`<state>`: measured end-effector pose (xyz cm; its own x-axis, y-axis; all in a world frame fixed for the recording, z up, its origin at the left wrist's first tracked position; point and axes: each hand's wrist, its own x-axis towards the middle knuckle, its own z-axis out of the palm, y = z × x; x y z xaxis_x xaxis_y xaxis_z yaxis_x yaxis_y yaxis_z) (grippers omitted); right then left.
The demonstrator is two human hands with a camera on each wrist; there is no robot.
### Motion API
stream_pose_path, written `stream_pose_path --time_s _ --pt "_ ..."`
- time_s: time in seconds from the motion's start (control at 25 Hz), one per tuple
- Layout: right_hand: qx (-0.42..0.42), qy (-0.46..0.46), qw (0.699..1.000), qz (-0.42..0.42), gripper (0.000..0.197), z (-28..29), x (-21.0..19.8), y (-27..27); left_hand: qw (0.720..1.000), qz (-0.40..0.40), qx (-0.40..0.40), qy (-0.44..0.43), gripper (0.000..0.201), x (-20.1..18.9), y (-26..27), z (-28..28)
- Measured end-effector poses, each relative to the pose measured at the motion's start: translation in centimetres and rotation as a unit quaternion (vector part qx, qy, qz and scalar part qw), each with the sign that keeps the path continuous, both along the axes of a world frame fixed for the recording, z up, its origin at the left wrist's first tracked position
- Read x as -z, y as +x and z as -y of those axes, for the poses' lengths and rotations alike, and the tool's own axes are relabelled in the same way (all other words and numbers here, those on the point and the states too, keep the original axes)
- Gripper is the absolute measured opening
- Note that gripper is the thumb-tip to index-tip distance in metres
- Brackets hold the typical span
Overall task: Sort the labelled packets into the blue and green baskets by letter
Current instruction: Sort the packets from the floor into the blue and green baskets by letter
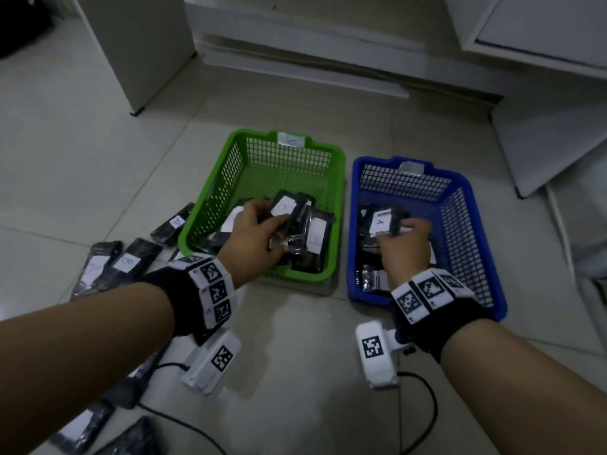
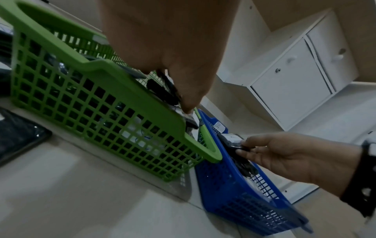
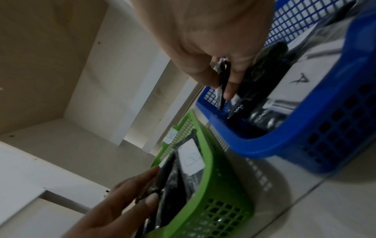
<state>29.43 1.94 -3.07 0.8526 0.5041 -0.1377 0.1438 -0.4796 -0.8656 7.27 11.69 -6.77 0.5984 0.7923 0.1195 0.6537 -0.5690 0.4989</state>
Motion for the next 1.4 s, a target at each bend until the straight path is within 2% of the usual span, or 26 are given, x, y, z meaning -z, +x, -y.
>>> stream_pose_path --time_s 0.16,0.24,0.32,0.44,0.6,0.72,0.8,0.88,0.96,1.16,1.24,1.32,1.4 --pt "-0.074 -0.062 0.99 0.102 0.019 0.4 0.5 0.5 0.994 -0.083 0.064 -0.019 0.06 -0.6 0.0 -0.8" --pt "-0.097 -0.091 0.983 0.13 0.023 0.6 0.5 -1.0 0.992 -0.076 0.098 -0.019 0.058 -1.8 -1.2 -1.0" --pt "-0.127 -0.088 0.974 0.164 0.024 1.2 0.4 -4.0 0.994 -0.034 0.103 -0.029 0.052 -2.4 -4.0 -0.4" --pt "-0.239 -0.047 0.95 0.196 0.024 2.3 0.8 -9.5 0.997 0.022 0.052 -0.05 0.033 -2.4 -9.5 2.3" --pt "-0.409 -0.035 0.899 0.152 0.022 3.3 2.8 -17.8 0.995 0.018 -0.035 -0.093 0.023 -1.3 -18.3 6.6" --pt "-0.51 -0.073 0.851 0.097 0.021 3.5 4.6 -23.4 0.987 -0.051 -0.116 -0.1 0.032 0.0 -23.8 8.3" --pt "-0.552 -0.099 0.824 0.085 0.025 3.4 5.4 -26.5 0.964 -0.083 -0.212 -0.139 0.045 0.8 -26.5 9.3" --pt "-0.556 -0.129 0.816 0.086 0.037 3.1 6.0 -29.0 0.94 -0.096 -0.275 -0.179 0.061 1.8 -28.6 10.2" --pt "-0.536 -0.164 0.822 0.104 0.052 2.7 6.7 -30.7 0.928 -0.088 -0.29 -0.216 0.074 2.7 -29.7 10.7" --pt "-0.504 -0.213 0.821 0.164 0.071 1.9 7.7 -32.8 0.935 -0.106 -0.266 -0.209 0.077 4.5 -30.2 11.2" --pt "-0.509 -0.225 0.823 0.114 0.065 1.5 7.7 -33.1 0.933 -0.091 -0.272 -0.219 0.083 4.8 -30.5 11.2" --pt "-0.517 -0.213 0.829 0.026 0.046 1.1 7.5 -33.4 0.92 -0.067 -0.3 -0.244 0.088 4.8 -30.9 11.1" --pt "-0.508 -0.178 0.842 -0.039 0.029 0.7 7.2 -33.2 0.901 -0.06 -0.322 -0.284 0.082 4.2 -31.1 10.5"
